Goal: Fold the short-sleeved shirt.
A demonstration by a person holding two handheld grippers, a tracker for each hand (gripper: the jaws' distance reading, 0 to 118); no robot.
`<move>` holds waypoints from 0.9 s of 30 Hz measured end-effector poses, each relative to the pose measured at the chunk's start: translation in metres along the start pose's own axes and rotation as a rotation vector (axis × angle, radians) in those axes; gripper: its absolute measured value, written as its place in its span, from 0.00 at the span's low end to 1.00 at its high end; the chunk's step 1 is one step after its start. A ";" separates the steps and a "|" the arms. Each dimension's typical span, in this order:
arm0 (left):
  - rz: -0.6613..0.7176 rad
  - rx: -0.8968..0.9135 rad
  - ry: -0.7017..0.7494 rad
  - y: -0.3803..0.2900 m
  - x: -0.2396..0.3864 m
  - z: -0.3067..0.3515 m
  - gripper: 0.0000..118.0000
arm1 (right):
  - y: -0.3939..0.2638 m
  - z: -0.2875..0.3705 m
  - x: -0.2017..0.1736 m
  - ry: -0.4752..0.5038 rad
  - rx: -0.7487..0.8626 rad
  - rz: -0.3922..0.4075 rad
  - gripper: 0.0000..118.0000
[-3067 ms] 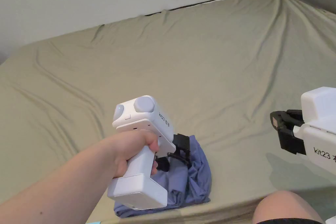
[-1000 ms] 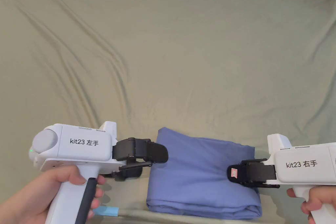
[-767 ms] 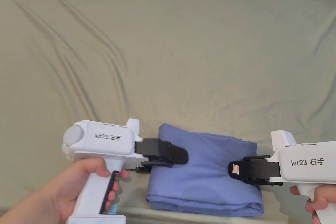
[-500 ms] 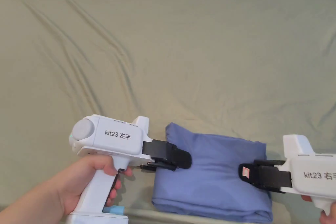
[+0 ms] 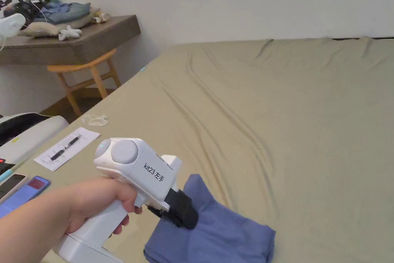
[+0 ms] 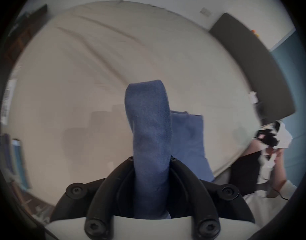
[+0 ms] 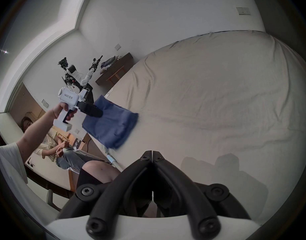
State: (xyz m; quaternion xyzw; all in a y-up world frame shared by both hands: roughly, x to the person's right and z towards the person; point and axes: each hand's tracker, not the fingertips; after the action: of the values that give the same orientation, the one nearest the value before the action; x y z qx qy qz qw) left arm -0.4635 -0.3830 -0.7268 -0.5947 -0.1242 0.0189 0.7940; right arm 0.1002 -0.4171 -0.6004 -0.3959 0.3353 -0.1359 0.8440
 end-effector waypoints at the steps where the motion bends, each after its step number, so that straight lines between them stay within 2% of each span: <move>1: 0.004 -0.021 0.057 -0.001 -0.004 0.005 0.14 | -0.002 -0.001 -0.001 -0.001 0.004 -0.003 0.00; 5: 0.052 -0.090 0.281 0.000 -0.053 0.002 0.14 | -0.003 -0.004 -0.003 -0.001 -0.006 -0.009 0.00; 8: -0.016 -0.167 0.508 -0.008 -0.071 -0.014 0.14 | -0.001 -0.005 -0.009 -0.021 -0.011 0.004 0.00; 9: -0.006 -0.177 0.537 -0.003 -0.100 -0.026 0.14 | 0.001 -0.005 -0.008 -0.029 -0.012 0.007 0.00; 11: 0.052 -0.171 0.539 -0.004 -0.119 -0.029 0.14 | 0.004 -0.005 -0.012 -0.059 -0.002 0.012 0.00; 15: 0.173 -0.136 0.480 -0.017 -0.123 -0.025 0.15 | 0.010 -0.005 -0.014 -0.069 0.003 0.003 0.00; 16: 0.140 -0.139 0.500 -0.021 -0.122 -0.027 0.22 | 0.012 -0.005 -0.016 -0.074 0.004 0.008 0.00; 17: 0.100 -0.120 0.549 -0.012 -0.137 -0.037 0.36 | 0.014 -0.006 -0.017 -0.078 0.004 0.014 0.00; 18: 0.062 -0.115 0.580 -0.015 -0.137 -0.037 0.62 | 0.016 -0.006 -0.019 -0.083 0.008 0.017 0.00; 19: 0.033 -0.122 0.583 -0.018 -0.136 -0.035 0.79 | 0.016 -0.005 -0.017 -0.087 0.008 0.023 0.00; 20: 0.048 -0.133 0.573 -0.020 -0.134 -0.031 0.91 | 0.018 -0.004 -0.019 -0.099 0.011 0.038 0.00; 21: 0.066 -0.127 0.567 -0.027 -0.126 -0.023 0.94 | 0.019 -0.002 -0.021 -0.128 0.026 0.069 0.00; 23: 0.130 -0.037 0.541 -0.028 -0.123 -0.005 0.94 | 0.022 0.005 -0.021 -0.153 0.040 0.101 0.00; 25: 0.119 0.063 0.535 -0.035 -0.093 0.017 0.90 | 0.024 0.013 -0.018 -0.171 0.064 0.111 0.00; 26: 0.129 0.103 0.538 -0.036 -0.082 0.024 0.78 | 0.026 0.017 -0.018 -0.197 0.080 0.124 0.00; 27: 0.116 0.152 0.535 -0.038 -0.067 0.031 0.43 | 0.027 0.022 -0.018 -0.215 0.093 0.138 0.00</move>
State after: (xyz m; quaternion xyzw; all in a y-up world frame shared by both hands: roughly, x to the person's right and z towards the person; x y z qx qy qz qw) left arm -0.5399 -0.3763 -0.6946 -0.5235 0.1256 -0.0840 0.8385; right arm 0.1007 -0.3785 -0.6030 -0.3448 0.2629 -0.0497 0.8998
